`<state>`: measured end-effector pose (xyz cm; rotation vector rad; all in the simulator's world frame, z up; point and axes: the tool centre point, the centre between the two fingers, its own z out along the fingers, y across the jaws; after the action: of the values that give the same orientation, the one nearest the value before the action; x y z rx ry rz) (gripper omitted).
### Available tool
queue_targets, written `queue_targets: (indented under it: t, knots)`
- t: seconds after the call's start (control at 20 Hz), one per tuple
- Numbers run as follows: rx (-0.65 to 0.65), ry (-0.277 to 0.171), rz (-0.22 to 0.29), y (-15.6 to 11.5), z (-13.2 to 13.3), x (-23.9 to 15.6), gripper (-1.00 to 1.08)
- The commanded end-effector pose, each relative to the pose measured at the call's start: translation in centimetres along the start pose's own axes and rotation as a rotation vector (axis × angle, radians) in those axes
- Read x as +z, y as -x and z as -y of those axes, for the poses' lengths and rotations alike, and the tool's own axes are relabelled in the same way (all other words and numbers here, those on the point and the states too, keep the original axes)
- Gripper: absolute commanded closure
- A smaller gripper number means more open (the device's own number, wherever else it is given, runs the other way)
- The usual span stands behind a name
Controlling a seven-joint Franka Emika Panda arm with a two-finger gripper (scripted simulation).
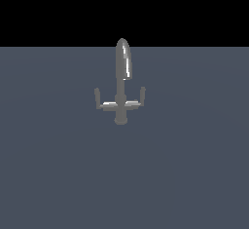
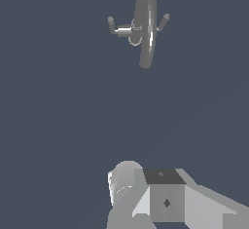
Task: Turn on the faucet by rotating a designated handle.
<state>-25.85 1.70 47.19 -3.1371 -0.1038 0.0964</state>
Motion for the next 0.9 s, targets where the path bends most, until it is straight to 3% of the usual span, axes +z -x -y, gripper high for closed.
queue_targets:
  t: [0.0, 0.85]
  knots:
    - [0.000, 0.000, 0.000, 0.0, 0.0, 0.0, 1.08]
    - [-0.024, 0.032, 0.006, -1.3, 0.4, 0.0, 1.08]
